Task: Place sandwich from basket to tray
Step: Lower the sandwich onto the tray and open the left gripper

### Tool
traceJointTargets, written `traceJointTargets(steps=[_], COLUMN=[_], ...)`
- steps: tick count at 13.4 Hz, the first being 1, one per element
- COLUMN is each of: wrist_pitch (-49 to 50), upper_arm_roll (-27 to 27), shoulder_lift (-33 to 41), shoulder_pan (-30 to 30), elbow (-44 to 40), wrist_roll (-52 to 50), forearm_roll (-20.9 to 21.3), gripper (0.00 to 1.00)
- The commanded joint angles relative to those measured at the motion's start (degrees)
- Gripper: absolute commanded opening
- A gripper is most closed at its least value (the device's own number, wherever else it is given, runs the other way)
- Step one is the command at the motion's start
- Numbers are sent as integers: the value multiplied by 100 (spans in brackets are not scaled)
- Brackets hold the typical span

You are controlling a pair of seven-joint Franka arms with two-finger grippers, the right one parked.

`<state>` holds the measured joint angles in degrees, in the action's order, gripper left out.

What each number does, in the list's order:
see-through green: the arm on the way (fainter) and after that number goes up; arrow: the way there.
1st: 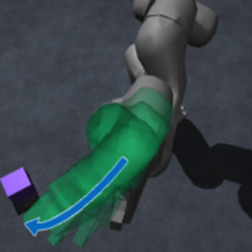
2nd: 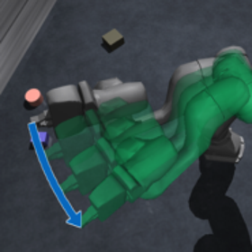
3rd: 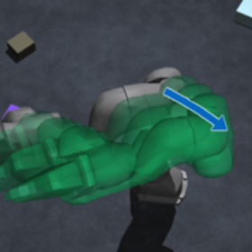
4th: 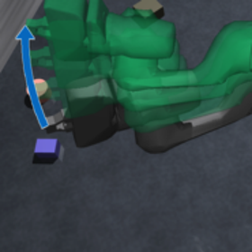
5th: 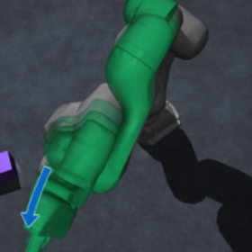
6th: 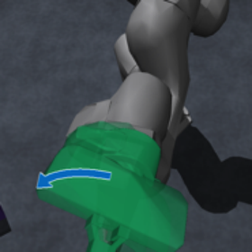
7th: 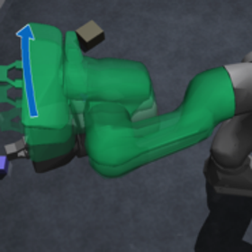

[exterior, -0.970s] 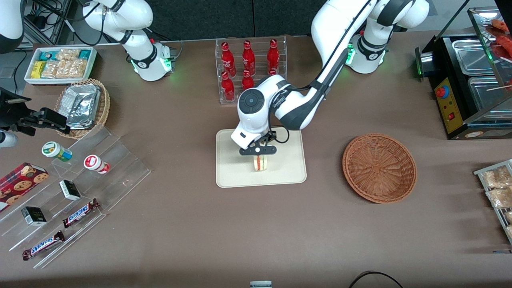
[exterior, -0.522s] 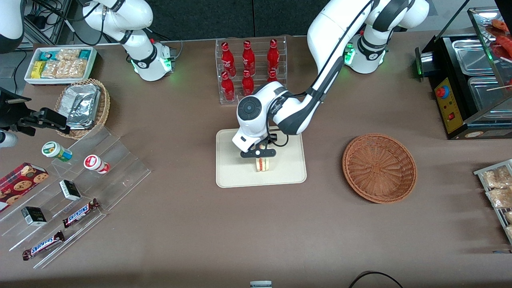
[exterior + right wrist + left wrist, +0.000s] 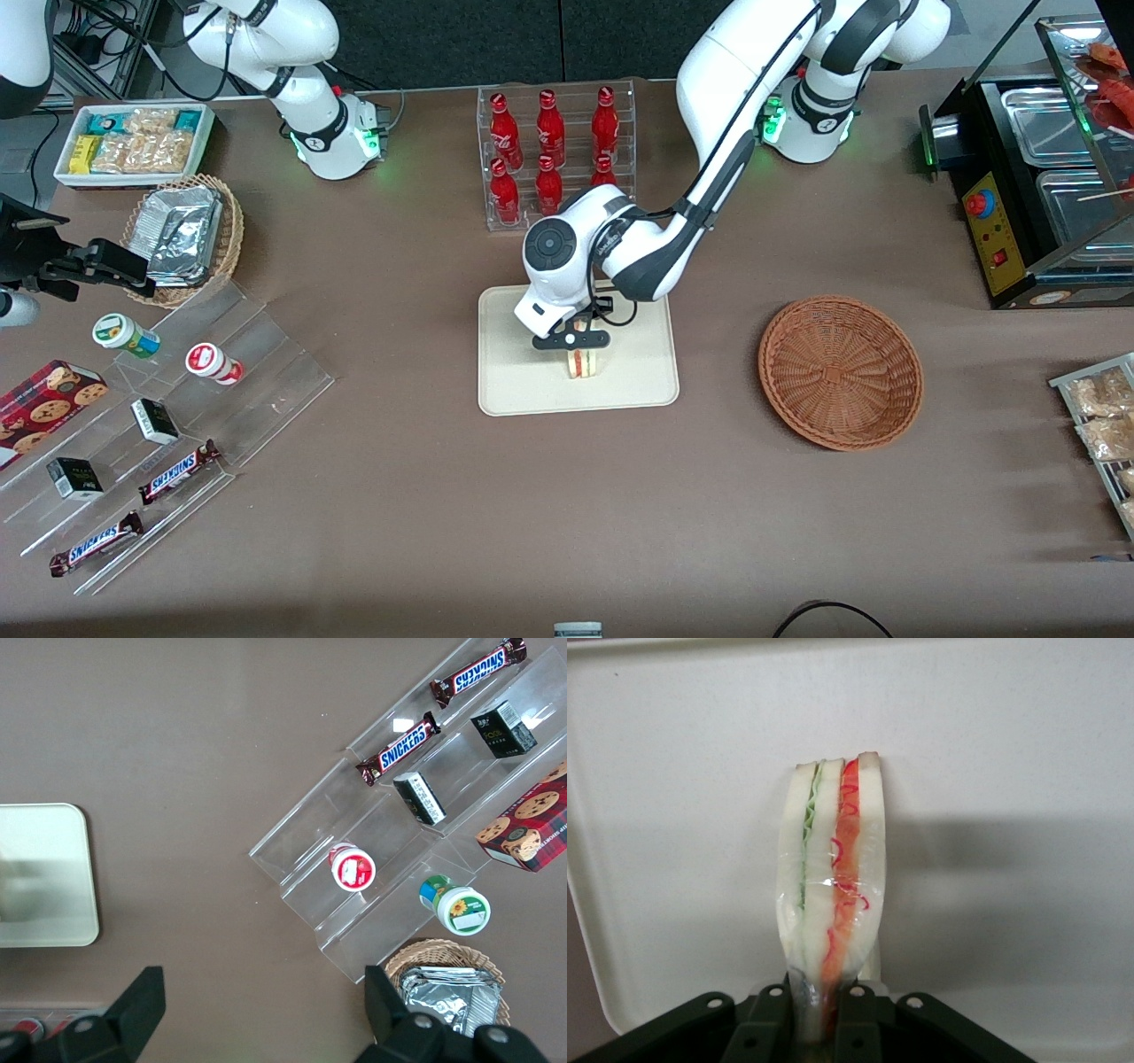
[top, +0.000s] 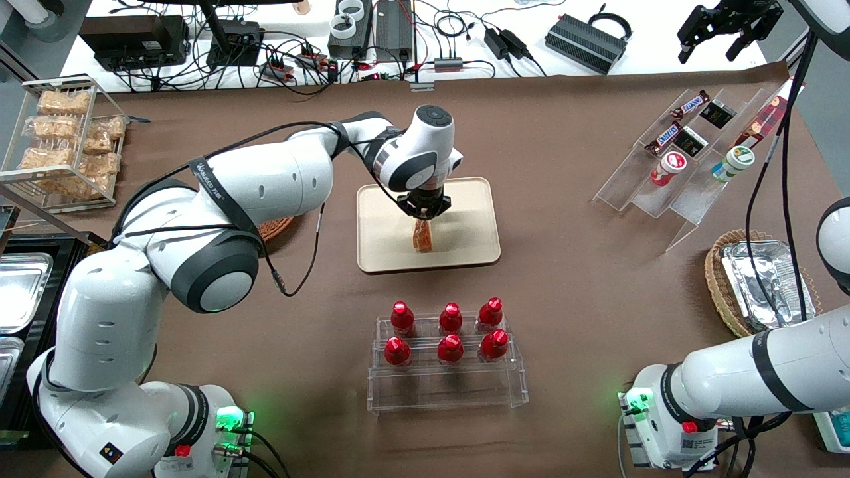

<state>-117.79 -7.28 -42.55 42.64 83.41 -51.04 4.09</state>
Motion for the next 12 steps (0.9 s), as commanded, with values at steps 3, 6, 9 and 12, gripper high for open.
traceJointTargets(steps=[3,6,9,12], wrist_pitch=[-16,63,448,958], upper_arm_roll=[68,86,121,121], shoulder_lift=[-122,-25,299,817], shoulder_pan=[192,175,122,-106], elbow=[-167,-176,-229,-229], wrist_roll=[-82,-91,-100,-91], forearm_roll=[110,110,101,101], gripper=[98,99,99,99])
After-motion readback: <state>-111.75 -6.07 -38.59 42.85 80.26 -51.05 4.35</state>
